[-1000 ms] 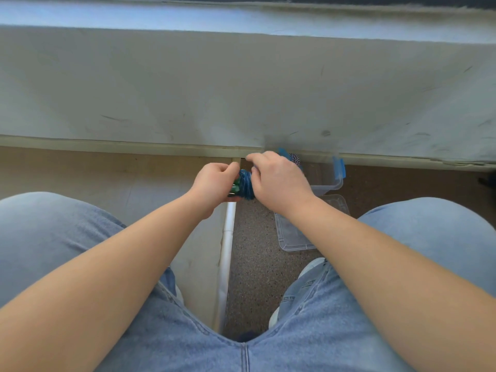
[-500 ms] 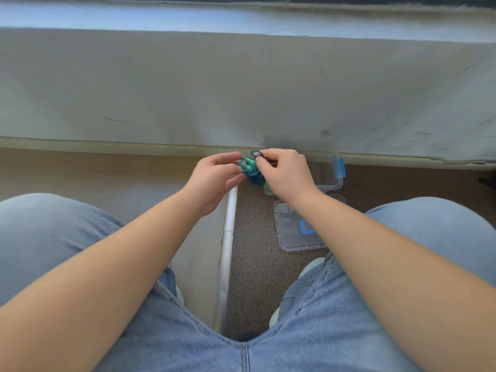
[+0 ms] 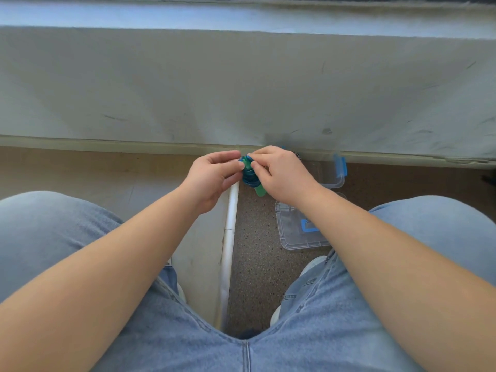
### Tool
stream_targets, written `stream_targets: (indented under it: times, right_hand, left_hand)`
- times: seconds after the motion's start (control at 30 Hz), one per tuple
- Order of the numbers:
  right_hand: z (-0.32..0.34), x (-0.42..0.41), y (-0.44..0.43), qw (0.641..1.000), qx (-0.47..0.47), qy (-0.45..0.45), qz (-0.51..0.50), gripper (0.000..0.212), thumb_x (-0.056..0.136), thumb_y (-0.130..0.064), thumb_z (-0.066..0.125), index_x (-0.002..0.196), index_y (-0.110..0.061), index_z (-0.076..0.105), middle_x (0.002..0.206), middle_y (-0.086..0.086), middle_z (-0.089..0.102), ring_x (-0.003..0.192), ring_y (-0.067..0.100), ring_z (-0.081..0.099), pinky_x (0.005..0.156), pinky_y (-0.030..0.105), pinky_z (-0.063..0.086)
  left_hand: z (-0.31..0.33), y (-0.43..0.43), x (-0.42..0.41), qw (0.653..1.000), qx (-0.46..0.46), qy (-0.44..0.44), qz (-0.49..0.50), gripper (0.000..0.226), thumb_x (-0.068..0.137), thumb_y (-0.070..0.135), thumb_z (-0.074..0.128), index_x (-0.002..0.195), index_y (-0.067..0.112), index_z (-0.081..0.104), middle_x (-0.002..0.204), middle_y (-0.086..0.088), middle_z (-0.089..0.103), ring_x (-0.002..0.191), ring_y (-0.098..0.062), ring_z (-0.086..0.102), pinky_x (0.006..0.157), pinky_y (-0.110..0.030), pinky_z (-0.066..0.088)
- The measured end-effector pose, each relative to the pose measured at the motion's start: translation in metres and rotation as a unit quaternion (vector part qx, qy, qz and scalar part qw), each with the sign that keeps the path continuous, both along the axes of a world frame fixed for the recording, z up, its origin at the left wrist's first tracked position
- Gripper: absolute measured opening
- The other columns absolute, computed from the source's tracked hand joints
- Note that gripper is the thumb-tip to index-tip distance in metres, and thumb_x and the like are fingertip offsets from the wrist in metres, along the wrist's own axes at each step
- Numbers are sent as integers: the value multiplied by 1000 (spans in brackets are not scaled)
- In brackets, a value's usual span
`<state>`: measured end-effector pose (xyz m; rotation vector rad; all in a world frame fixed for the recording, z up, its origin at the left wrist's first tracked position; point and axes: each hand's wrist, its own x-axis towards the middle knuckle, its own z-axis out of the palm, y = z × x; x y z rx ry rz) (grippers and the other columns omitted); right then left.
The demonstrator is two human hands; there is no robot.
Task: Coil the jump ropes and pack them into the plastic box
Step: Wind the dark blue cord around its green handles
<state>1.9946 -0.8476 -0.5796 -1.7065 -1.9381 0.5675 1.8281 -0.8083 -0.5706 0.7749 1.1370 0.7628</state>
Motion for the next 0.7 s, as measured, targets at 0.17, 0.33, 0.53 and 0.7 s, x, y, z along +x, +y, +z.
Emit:
stream_targets:
  times: [0.17, 0.33, 0.53, 0.7]
  right_hand:
    - [9, 4, 0, 988, -1, 142, -59, 18, 90, -17, 69, 104, -21, 80, 105, -7, 74, 103, 4, 65, 97, 29, 50]
    - [11, -2, -5, 980, 48, 186, -56, 15, 88, -15, 73, 100, -19, 81, 93, -10, 69, 91, 0, 64, 86, 19, 50]
    - [16, -3, -3, 907, -15, 397, -137, 16, 94, -8, 66, 107, -7, 76, 84, -5, 73, 82, 4, 68, 72, 20, 55]
    - [12, 4, 2, 905, -65, 393, -151, 17, 96, -11, 64, 108, -9, 76, 81, -8, 72, 75, 1, 67, 63, 18, 53]
  left_hand:
    - [3, 2, -1, 998, -24, -24, -45, 22, 93, -2, 58, 112, 7, 65, 101, -10, 70, 90, -15, 69, 83, -25, 56]
    - [5, -1, 4, 995, -13, -20, -101, 23, 95, 0, 50, 114, 8, 62, 95, -8, 67, 88, -17, 63, 83, -26, 53]
    - [10, 1, 5, 997, 18, -20, -72, 18, 94, -4, 52, 102, 12, 55, 93, -9, 62, 85, -19, 61, 77, -26, 54]
    - [11, -2, 6, 993, 73, 29, -91, 22, 91, -8, 54, 92, 13, 59, 84, -4, 68, 84, -20, 66, 83, -33, 56]
